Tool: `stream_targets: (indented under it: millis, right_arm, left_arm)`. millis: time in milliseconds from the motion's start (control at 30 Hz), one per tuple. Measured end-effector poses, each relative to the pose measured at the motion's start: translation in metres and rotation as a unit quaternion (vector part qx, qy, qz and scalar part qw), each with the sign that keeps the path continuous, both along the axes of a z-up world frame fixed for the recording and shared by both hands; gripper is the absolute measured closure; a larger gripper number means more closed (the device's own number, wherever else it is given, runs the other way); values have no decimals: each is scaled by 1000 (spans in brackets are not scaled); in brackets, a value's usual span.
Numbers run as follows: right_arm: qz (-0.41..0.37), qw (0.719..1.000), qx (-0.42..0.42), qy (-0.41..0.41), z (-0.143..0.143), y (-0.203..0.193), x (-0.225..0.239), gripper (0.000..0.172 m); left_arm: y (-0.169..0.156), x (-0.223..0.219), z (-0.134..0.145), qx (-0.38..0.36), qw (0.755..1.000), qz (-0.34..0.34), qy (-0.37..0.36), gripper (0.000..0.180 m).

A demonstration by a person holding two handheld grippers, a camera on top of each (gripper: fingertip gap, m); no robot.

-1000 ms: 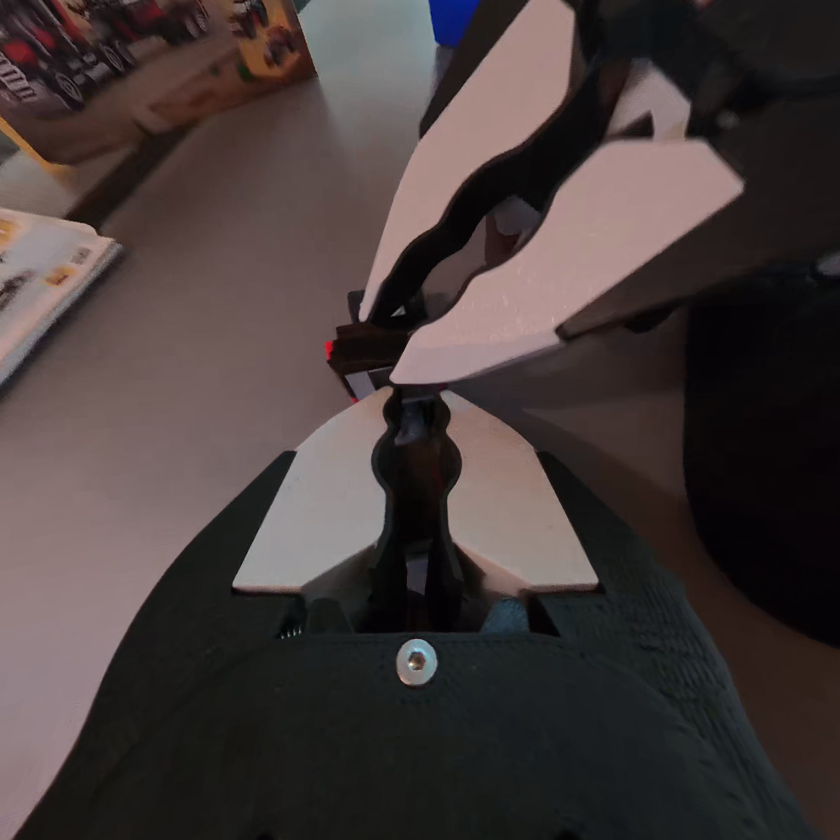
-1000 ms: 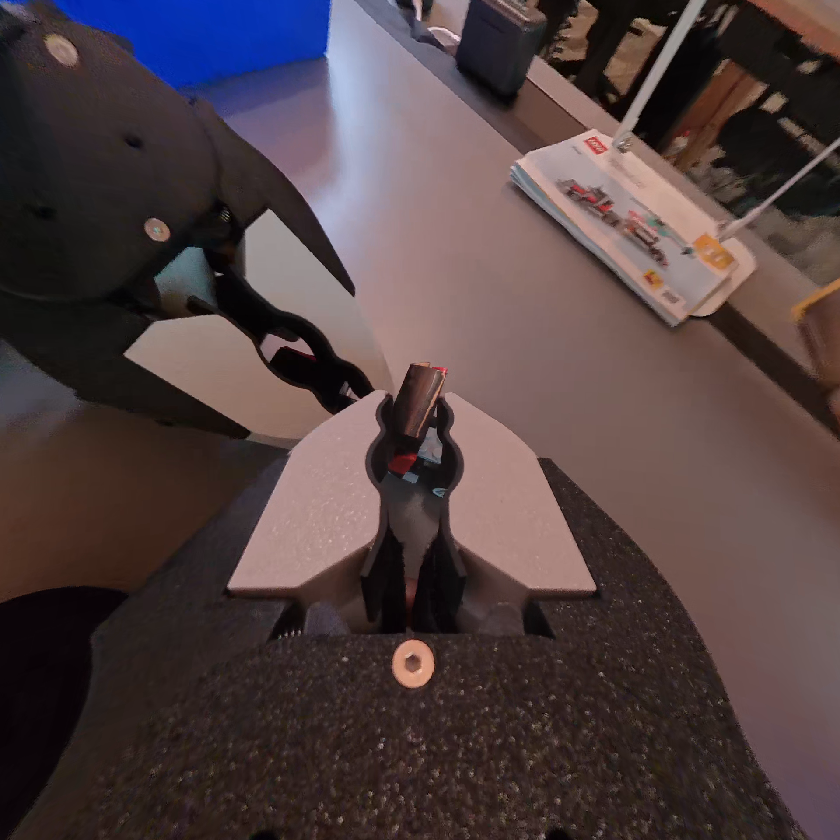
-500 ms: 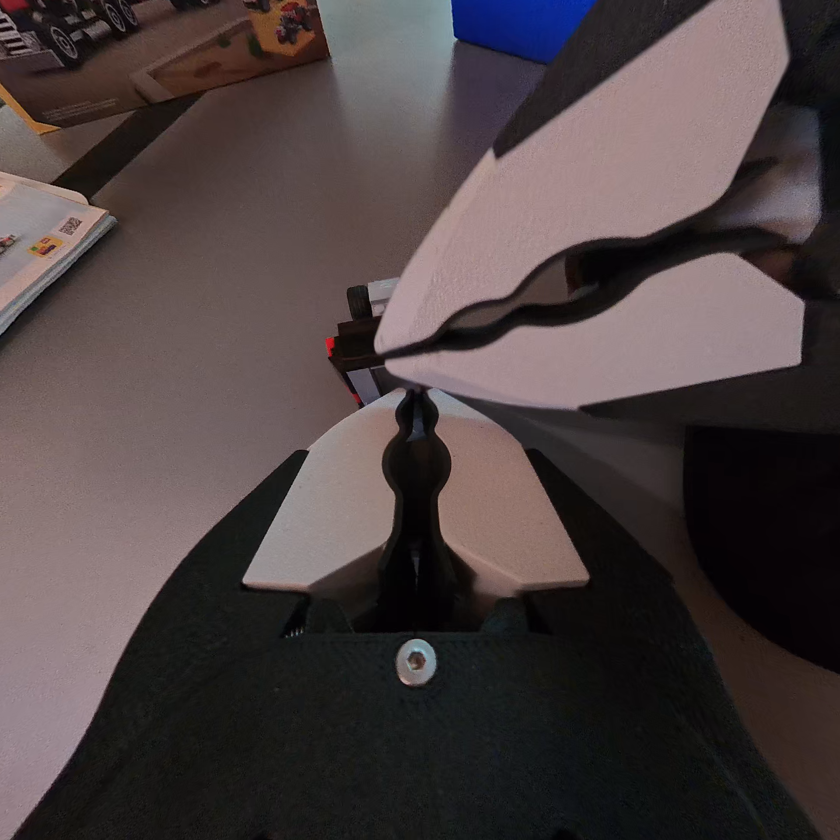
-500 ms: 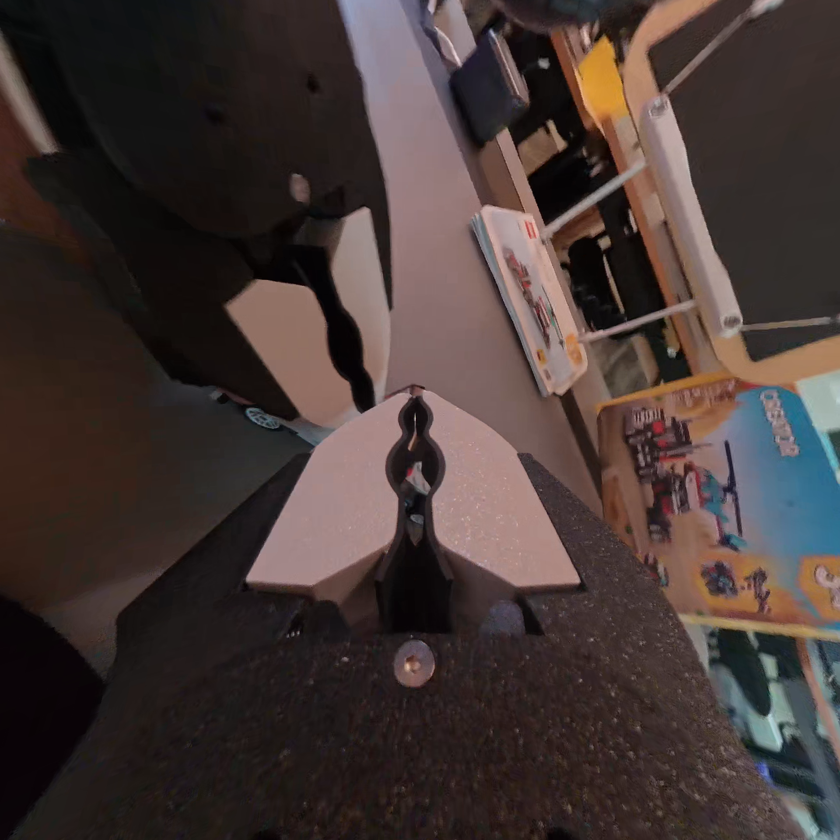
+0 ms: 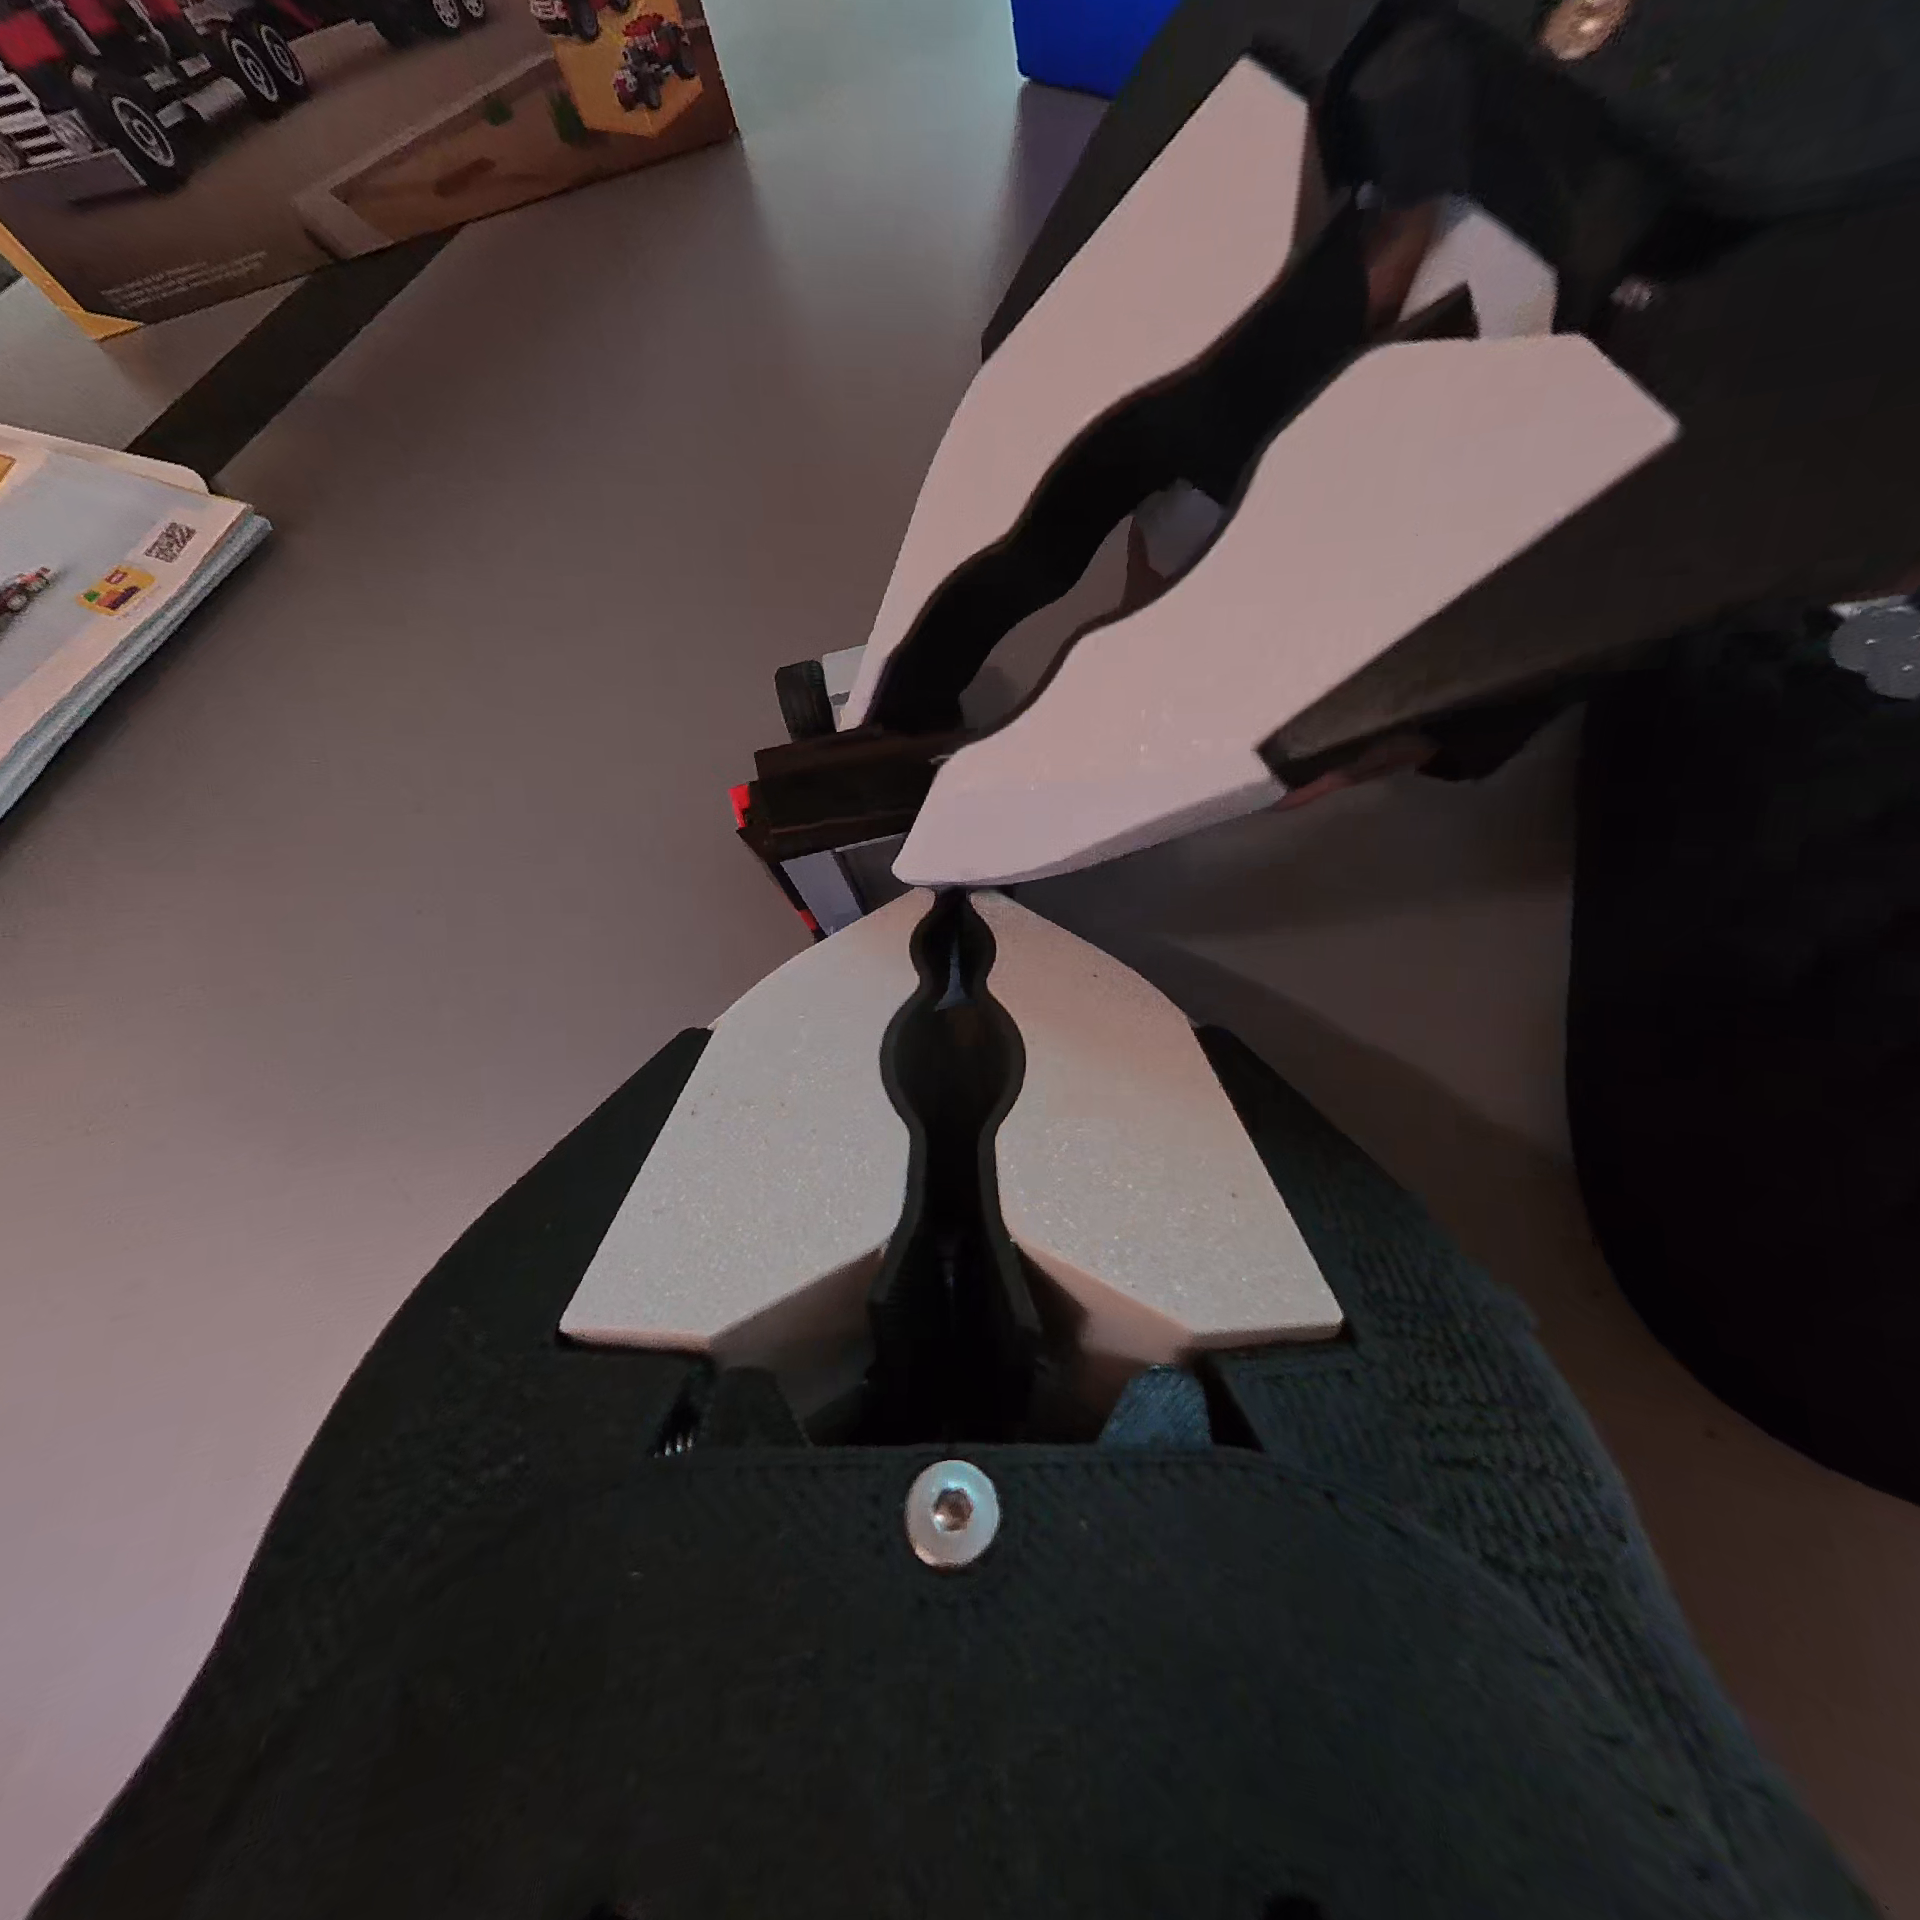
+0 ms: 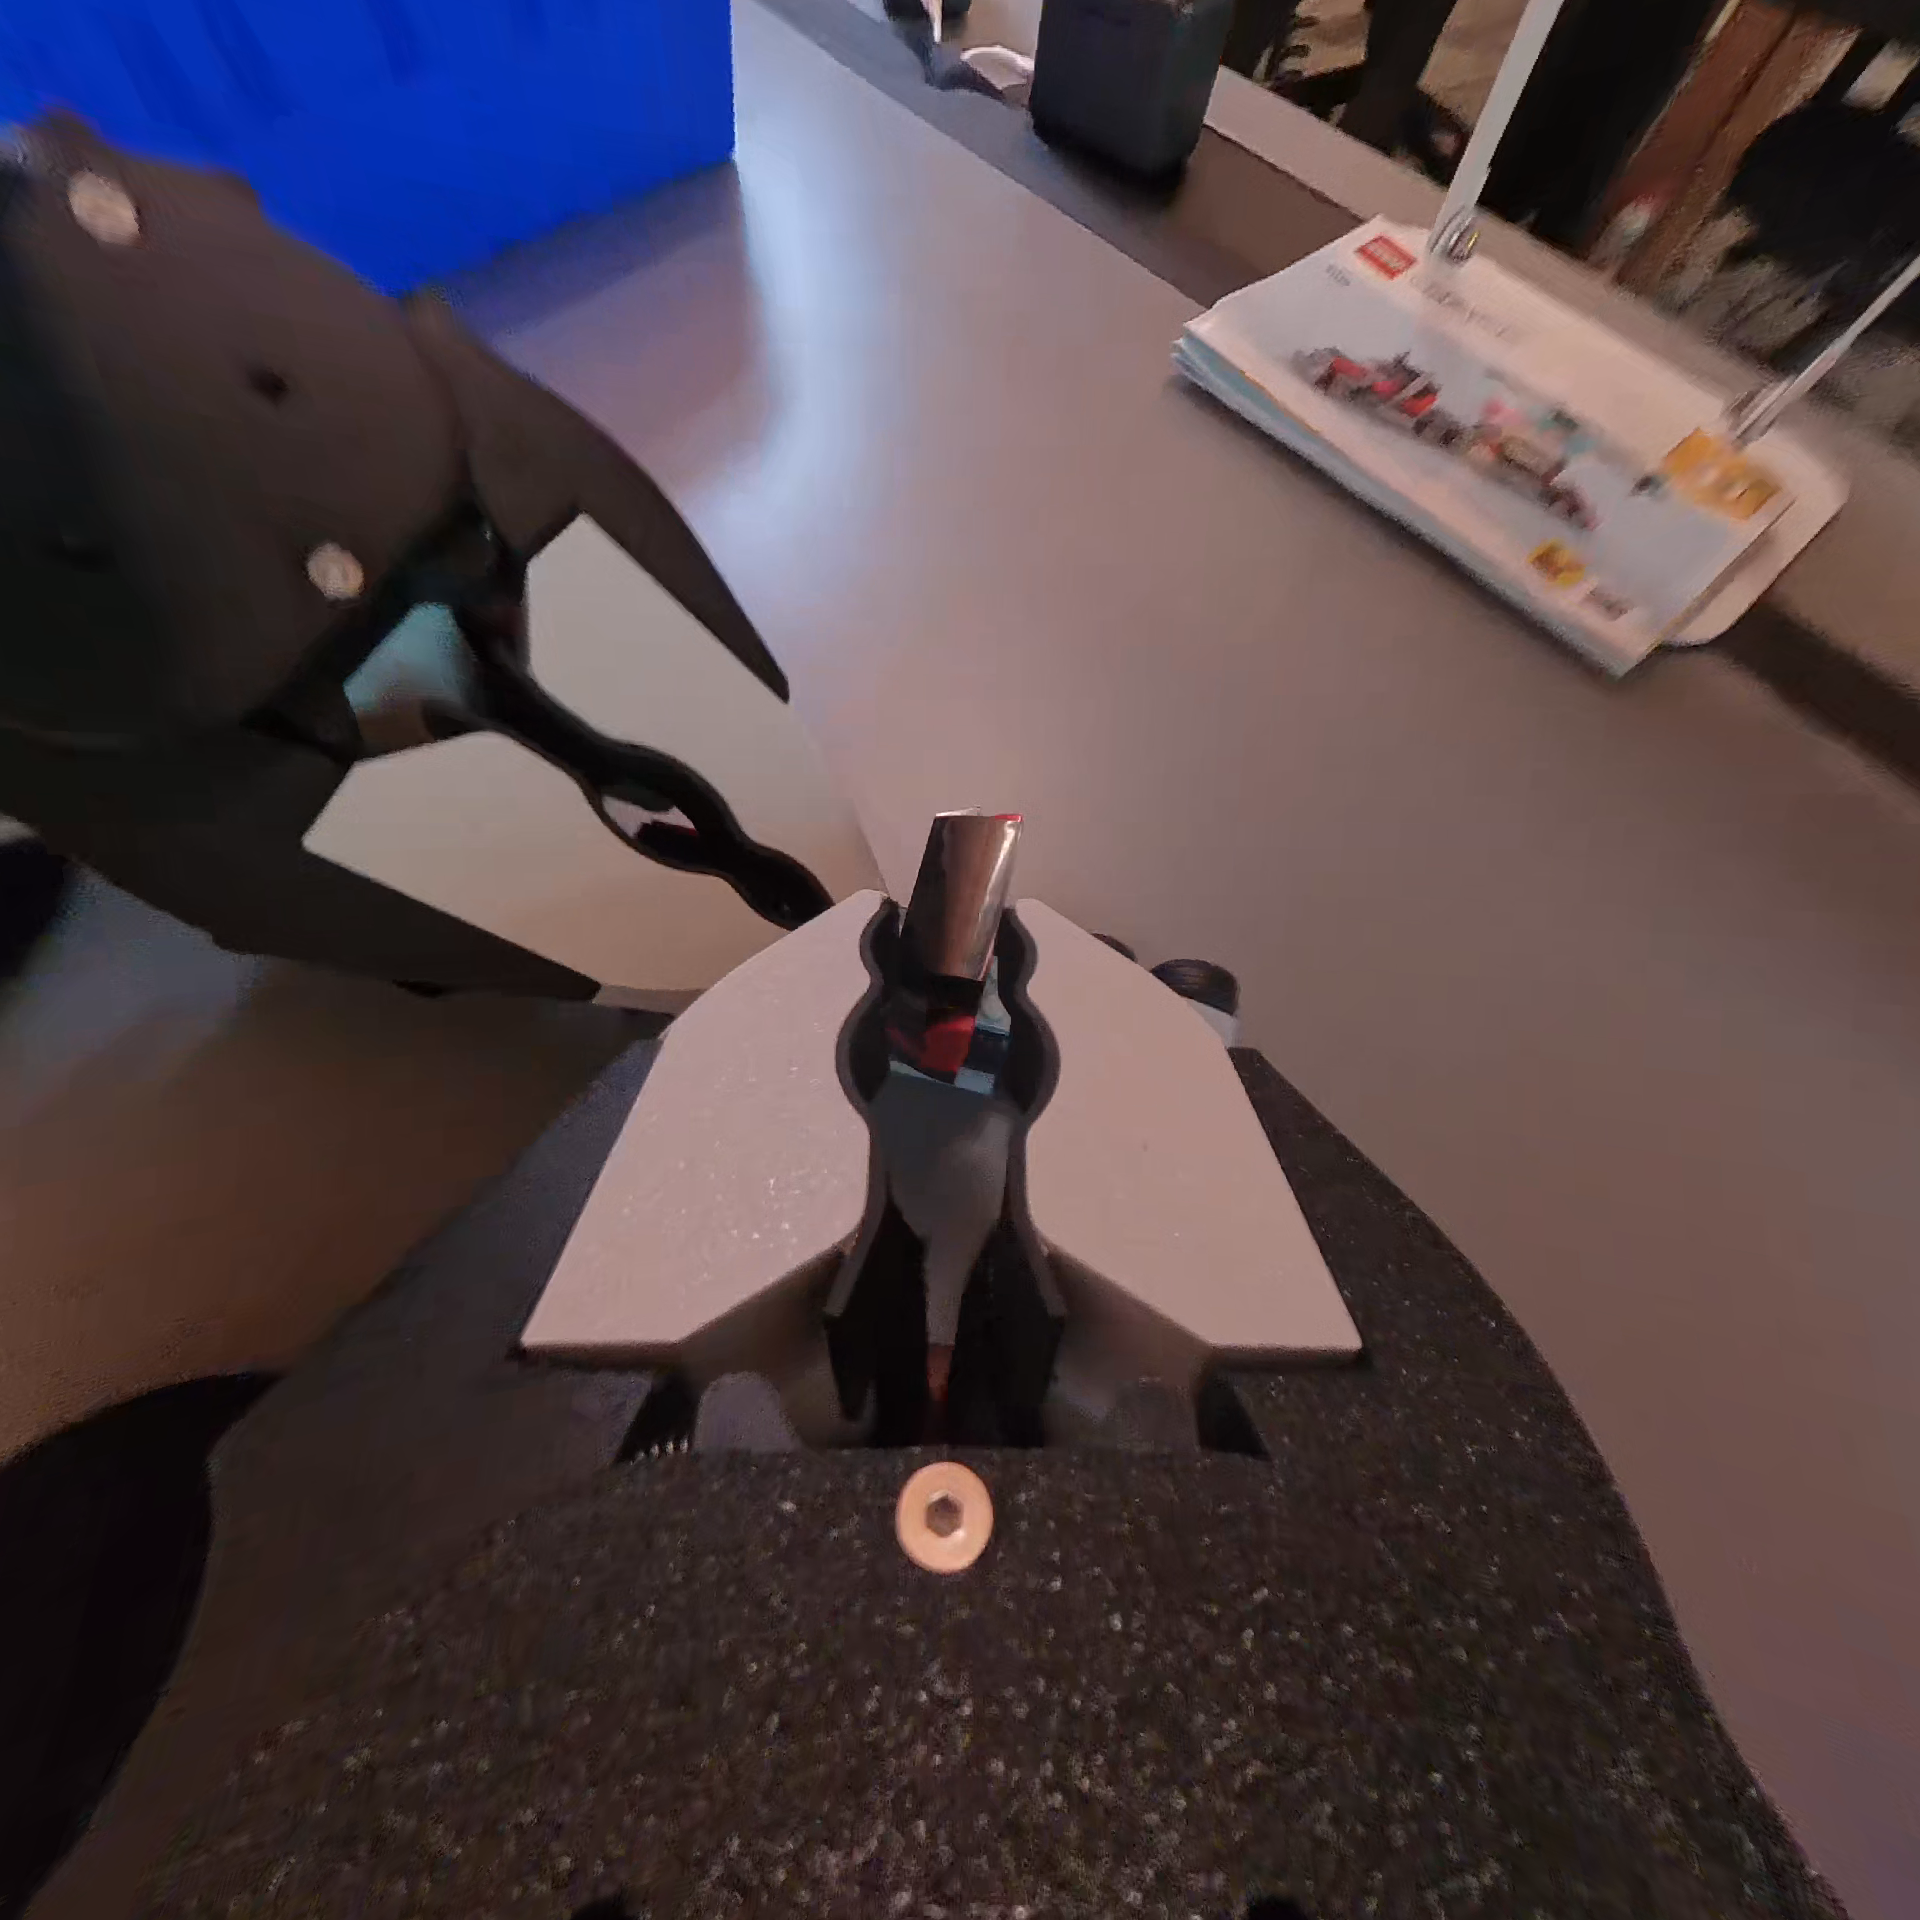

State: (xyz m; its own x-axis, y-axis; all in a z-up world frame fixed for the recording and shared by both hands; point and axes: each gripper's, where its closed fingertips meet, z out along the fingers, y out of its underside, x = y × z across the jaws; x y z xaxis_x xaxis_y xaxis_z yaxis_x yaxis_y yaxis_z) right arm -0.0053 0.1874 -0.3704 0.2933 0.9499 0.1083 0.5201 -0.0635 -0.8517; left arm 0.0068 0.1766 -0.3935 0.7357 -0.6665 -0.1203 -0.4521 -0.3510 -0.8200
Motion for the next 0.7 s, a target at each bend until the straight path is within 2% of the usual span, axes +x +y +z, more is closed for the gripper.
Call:
stream_targets:
  millis: [100,167,233,267,400,467,500,533,567,600,700]
  right_arm:
    - [3,986,142,-84,1,2,0,153]
    - [23,968,230,-101,10,-3,-5,155]
    - [20,946,293,-135,13,-4,-7,155]
    - [16,946,297,-133,14,-5,-8,155]
    - [14,986,167,-26,19,-3,-7,155]
    - [22,995,79,61,30,-5,-4,155]
    - [39,992,17,117,39,-10,-4,155]
    - [66,980,-59,180,50,-18,-4,155]
    - [94,954,-143,247,64,-25,-3,155]
    - [121,915,-225,313,80,-30,1,155]
    - [204,750,-427,462,120,-35,24,154]
  left_arm:
    - [1,0,0,-3,1000,2,1,179]
    - [1,0,0,-5,1000,4,-2,179]
    - [1,0,0,-4,1000,4,0,179]
    - [1,0,0,-3,1000,3,1,179]
    - [0,0,1,-6,1000,1,-11,178]
    - [-1,-1,2,-5,1000,-5,-16,176]
    - [-1,-3,3,-1,1000,-6,-16,170]
    - [-2,-5,5,5,1000,-9,-13,166]
    - [-2,-8,11,21,1000,-11,-16,156]
    - [-1,-10,21,51,998,-11,-24,146]
    - [-5,-12,74,194,978,-17,-72,139]
